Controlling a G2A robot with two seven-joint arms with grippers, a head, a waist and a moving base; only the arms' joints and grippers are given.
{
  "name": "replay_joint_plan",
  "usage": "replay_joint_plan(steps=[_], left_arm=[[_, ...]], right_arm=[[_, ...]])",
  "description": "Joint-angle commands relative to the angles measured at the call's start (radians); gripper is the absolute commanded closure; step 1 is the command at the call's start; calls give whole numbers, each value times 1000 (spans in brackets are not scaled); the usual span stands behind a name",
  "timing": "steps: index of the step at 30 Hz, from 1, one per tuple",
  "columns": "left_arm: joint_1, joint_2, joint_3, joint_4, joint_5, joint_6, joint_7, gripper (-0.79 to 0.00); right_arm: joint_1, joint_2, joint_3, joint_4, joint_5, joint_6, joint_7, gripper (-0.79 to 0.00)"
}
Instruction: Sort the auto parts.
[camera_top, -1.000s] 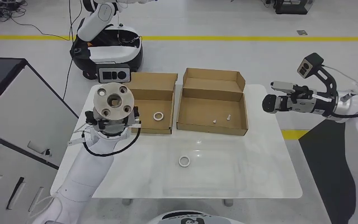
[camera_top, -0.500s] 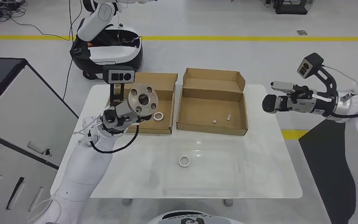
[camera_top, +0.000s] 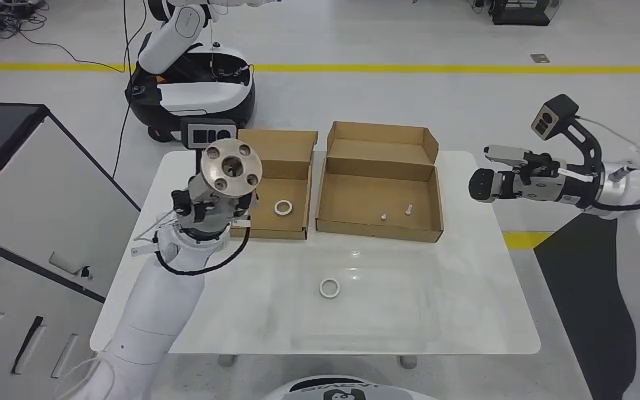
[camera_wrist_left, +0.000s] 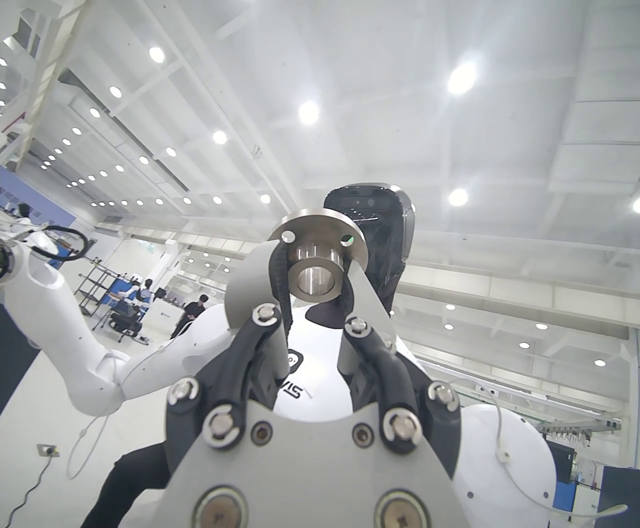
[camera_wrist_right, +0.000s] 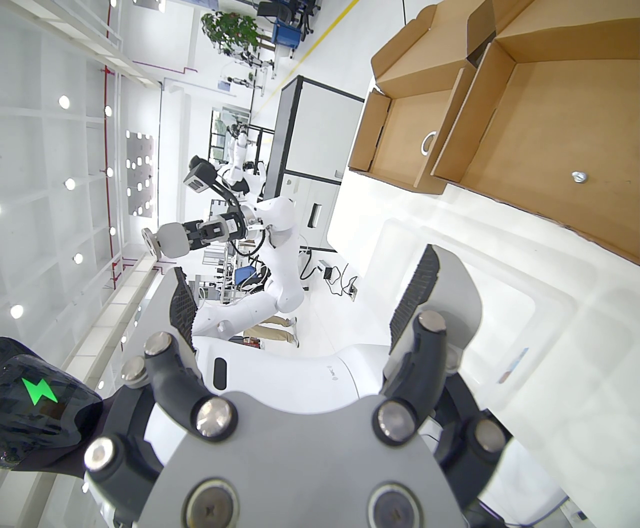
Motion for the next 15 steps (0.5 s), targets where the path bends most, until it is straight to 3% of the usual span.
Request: replay_joint_plan(steps=[1,15], left_arm=[[-1,-2,-1,-5,-4,4,-12,0],[-1,-4,-2,-9,-16,2,-16,0]], right_arm=[[0,0,0,0,0,0,0,-785],[0,0,0,0,0,0,0,-785]])
